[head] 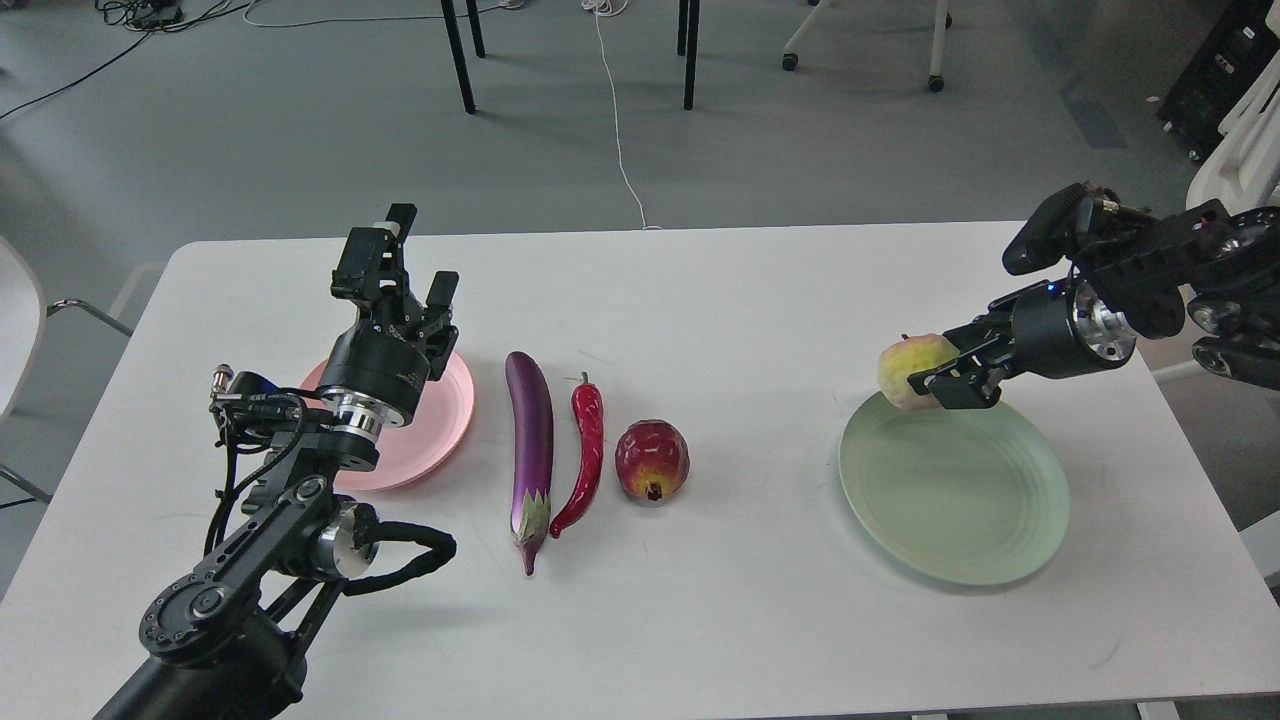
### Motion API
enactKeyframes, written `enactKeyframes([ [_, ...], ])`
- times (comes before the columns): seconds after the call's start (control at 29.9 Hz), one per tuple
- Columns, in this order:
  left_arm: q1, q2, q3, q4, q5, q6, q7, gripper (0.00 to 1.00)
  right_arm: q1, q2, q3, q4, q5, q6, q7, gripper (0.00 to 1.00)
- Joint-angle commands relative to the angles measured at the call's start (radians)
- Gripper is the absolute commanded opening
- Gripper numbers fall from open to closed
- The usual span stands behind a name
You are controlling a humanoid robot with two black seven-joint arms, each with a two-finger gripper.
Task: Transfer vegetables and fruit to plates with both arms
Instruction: 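Carry the pear with the right gripper onto the green plate, then release the pear and reach the right gripper to the red apple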
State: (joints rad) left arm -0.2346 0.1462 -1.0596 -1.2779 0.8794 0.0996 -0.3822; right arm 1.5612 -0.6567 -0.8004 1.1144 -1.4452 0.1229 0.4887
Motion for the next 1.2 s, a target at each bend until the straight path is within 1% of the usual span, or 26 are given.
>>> enactKeyframes([
  [0.0,0.000,-0.002,0.004,0.000,0.001,0.000,0.000,0.99,-0.044,-0.015,-0.002,-0.004,-0.007,0.000,0.000,0.61],
  [0.13,0.001,-0.002,0.006,0.000,0.001,0.000,0.000,0.99,-0.090,-0.009,-0.002,-0.043,-0.007,-0.008,0.000,0.63],
  [0.17,0.001,-0.002,0.006,0.000,0.001,0.000,0.000,0.99,-0.095,-0.006,0.000,-0.056,-0.007,-0.008,0.000,0.66],
  [0.27,0.001,-0.002,0.006,0.000,0.001,0.000,0.000,0.99,-0.107,-0.004,0.003,-0.076,-0.007,-0.012,0.000,0.87],
  [0.33,0.001,-0.002,0.006,0.000,0.001,0.000,0.000,0.99,-0.104,-0.003,0.009,-0.074,-0.006,-0.012,0.000,0.94],
  [0.5,0.003,-0.004,0.006,0.000,0.001,0.000,0.000,0.99,-0.083,-0.004,0.052,-0.045,0.000,-0.012,0.000,0.97],
  [0.67,0.003,-0.002,0.006,0.000,0.001,0.000,0.000,0.99,0.020,0.014,0.096,0.062,0.017,-0.011,0.000,0.97],
  [0.73,0.003,-0.002,0.006,0.000,0.001,0.000,0.000,0.99,0.034,0.064,0.112,0.087,0.061,-0.012,0.000,0.97],
  [0.83,0.003,-0.004,0.006,0.000,0.003,0.000,0.000,0.99,0.033,0.162,0.125,0.085,0.196,-0.016,0.000,0.97],
  [0.97,0.006,-0.005,0.006,0.000,0.003,0.000,0.000,0.99,0.026,0.334,0.124,0.073,0.368,-0.017,0.000,0.97],
  [1.04,0.009,-0.005,0.003,0.000,0.003,0.000,0.000,0.99,0.019,0.405,0.115,0.042,0.399,-0.017,0.000,0.97],
  [1.17,0.011,-0.005,0.003,0.000,0.004,0.000,0.000,0.99,-0.018,0.526,0.093,-0.076,0.399,-0.017,0.000,0.97],
])
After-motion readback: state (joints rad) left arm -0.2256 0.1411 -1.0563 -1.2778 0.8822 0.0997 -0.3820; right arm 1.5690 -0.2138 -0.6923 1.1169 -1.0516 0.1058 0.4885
